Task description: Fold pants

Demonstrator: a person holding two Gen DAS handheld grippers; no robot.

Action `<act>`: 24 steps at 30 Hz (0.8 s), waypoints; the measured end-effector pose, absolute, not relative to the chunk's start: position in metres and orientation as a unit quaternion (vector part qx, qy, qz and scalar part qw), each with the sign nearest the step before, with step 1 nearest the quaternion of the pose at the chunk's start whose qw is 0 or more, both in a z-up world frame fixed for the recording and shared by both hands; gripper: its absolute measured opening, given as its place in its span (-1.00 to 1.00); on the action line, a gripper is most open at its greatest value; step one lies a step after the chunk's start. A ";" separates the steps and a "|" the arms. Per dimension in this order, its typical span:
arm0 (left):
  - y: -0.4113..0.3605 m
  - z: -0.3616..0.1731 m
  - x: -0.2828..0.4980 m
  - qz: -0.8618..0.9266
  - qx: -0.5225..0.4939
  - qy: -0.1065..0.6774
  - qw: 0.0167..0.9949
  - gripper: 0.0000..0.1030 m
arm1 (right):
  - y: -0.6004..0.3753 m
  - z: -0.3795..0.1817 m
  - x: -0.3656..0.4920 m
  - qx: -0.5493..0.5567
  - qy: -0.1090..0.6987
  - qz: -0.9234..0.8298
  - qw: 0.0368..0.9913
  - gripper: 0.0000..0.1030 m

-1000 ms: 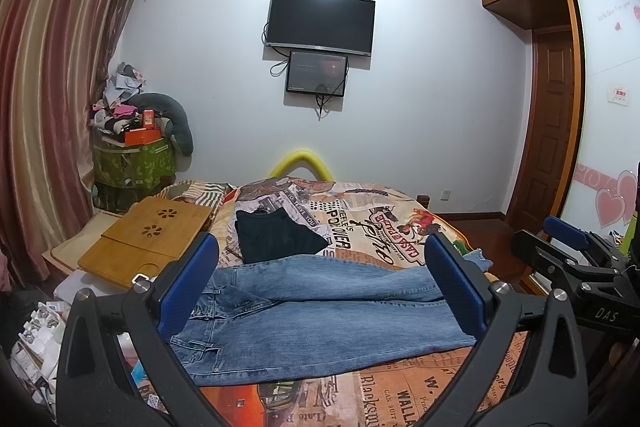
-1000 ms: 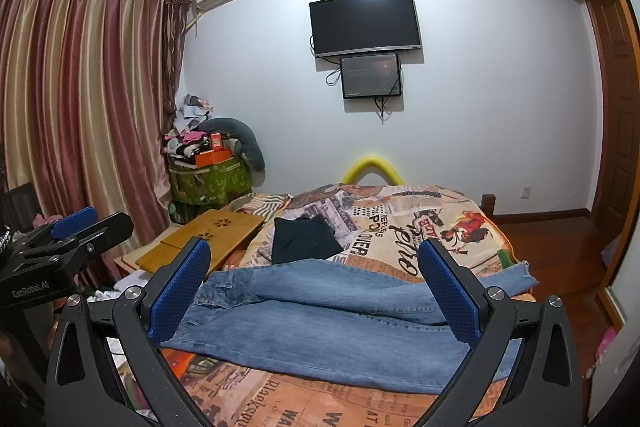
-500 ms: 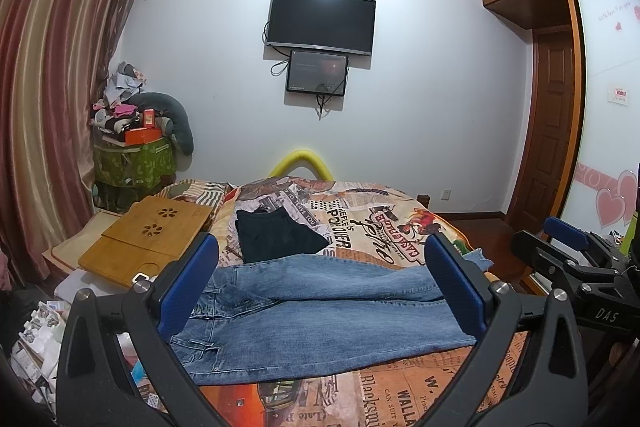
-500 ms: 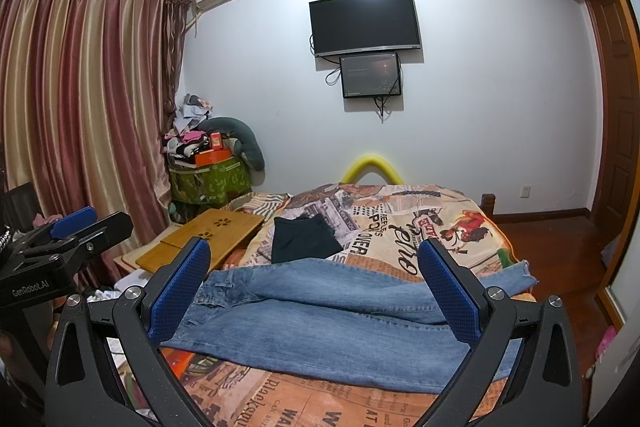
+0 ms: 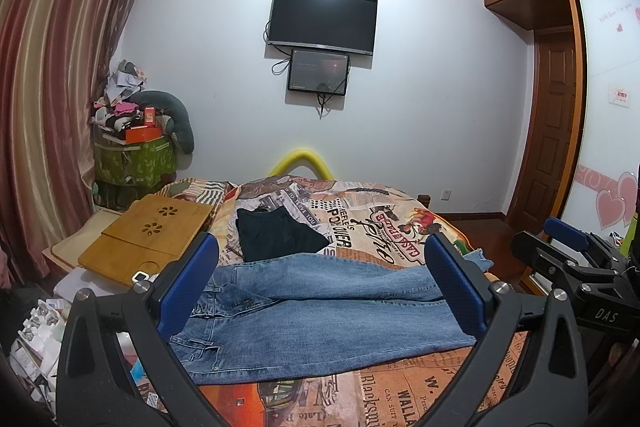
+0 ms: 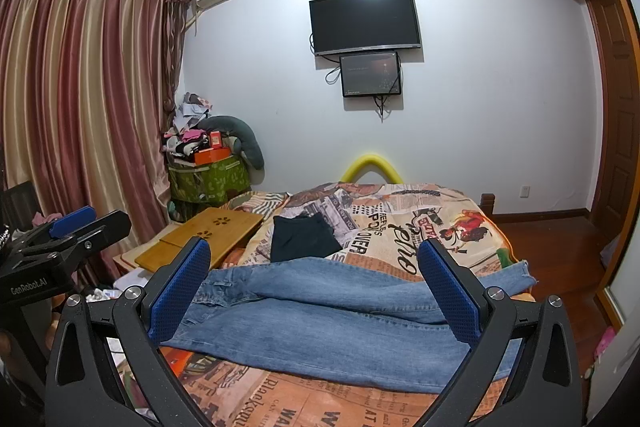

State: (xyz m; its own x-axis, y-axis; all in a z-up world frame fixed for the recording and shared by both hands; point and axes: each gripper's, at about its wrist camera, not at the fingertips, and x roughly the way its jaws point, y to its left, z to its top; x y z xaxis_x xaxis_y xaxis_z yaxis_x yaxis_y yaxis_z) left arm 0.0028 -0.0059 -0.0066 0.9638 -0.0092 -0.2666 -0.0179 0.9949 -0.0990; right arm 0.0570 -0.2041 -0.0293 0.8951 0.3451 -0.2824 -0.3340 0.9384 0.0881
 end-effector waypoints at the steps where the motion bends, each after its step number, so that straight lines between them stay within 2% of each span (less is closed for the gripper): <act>1: -0.006 -0.007 0.003 0.002 -0.050 0.135 0.990 1.00 | -0.203 -0.029 0.057 0.019 0.149 0.174 0.973 1.00; 11: 0.003 -0.012 0.020 0.008 -0.054 0.146 0.988 1.00 | -0.204 -0.041 0.073 0.015 0.164 0.177 0.970 1.00; 19: 0.040 -0.027 0.091 0.006 -0.085 0.207 0.975 1.00 | -0.200 -0.062 0.128 -0.013 0.197 0.169 0.966 1.00; 24: 0.068 -0.049 0.150 0.069 -0.064 0.243 0.965 1.00 | -0.204 -0.086 0.178 -0.021 0.232 0.150 0.961 1.00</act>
State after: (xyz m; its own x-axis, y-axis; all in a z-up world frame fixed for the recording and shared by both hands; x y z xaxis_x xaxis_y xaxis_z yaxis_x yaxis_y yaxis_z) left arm 0.1502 0.0681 -0.0491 0.8723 0.1014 -0.4784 -0.1638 0.9823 -0.0904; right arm 0.1778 -0.2037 -0.0857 0.8475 0.2794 -0.4514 -0.2986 0.9539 0.0299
